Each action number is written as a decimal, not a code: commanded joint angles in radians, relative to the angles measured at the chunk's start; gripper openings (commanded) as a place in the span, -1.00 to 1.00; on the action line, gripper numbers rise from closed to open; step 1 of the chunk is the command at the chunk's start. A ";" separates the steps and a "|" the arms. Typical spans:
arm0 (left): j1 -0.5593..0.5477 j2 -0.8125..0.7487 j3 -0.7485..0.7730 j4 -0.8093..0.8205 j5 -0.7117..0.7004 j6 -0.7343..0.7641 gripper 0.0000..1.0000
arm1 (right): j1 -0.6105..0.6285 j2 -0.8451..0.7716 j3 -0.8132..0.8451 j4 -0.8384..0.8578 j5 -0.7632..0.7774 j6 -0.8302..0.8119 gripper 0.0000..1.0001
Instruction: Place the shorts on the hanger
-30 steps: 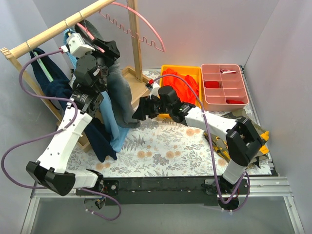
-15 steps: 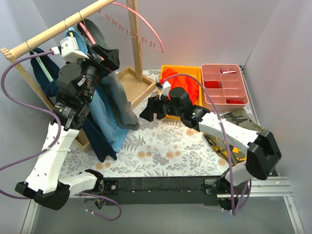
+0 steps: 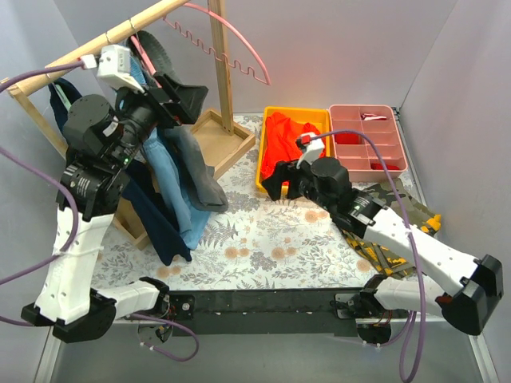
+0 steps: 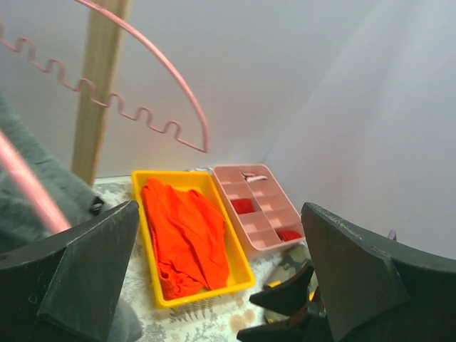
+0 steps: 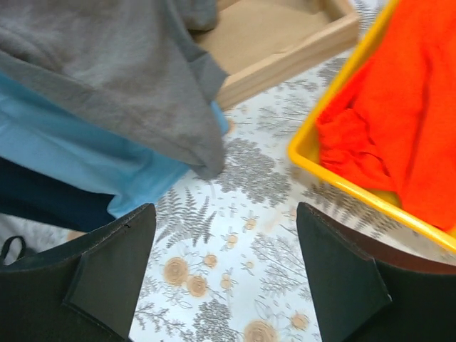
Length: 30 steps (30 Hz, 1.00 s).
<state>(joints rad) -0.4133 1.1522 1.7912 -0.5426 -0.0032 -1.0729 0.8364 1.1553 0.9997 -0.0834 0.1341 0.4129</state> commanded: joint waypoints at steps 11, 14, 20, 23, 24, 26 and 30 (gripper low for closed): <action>-0.280 0.170 -0.183 0.082 0.078 0.004 0.96 | 0.001 -0.336 -0.223 -0.133 0.372 0.069 0.80; -0.352 0.170 -0.353 0.150 0.036 -0.004 0.96 | 0.003 -0.419 -0.288 -0.142 0.380 0.084 0.82; -0.398 0.100 -0.732 0.323 0.054 -0.091 0.96 | 0.003 -0.506 -0.337 -0.197 0.381 0.121 0.84; -0.432 0.095 -0.857 0.346 0.019 -0.127 0.96 | 0.001 -0.534 -0.369 -0.199 0.372 0.138 0.86; -0.436 0.089 -0.880 0.352 0.016 -0.140 0.96 | 0.001 -0.536 -0.375 -0.203 0.369 0.141 0.86; -0.446 0.073 -0.936 0.362 -0.030 -0.183 0.96 | 0.001 -0.533 -0.377 -0.213 0.363 0.145 0.86; -0.447 0.009 -0.998 0.371 -0.043 -0.194 0.96 | 0.001 -0.525 -0.386 -0.211 0.355 0.155 0.87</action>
<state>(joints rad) -0.8597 1.2713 0.8276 -0.2478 0.0040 -1.2274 0.8364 0.6319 0.6239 -0.3084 0.4873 0.5453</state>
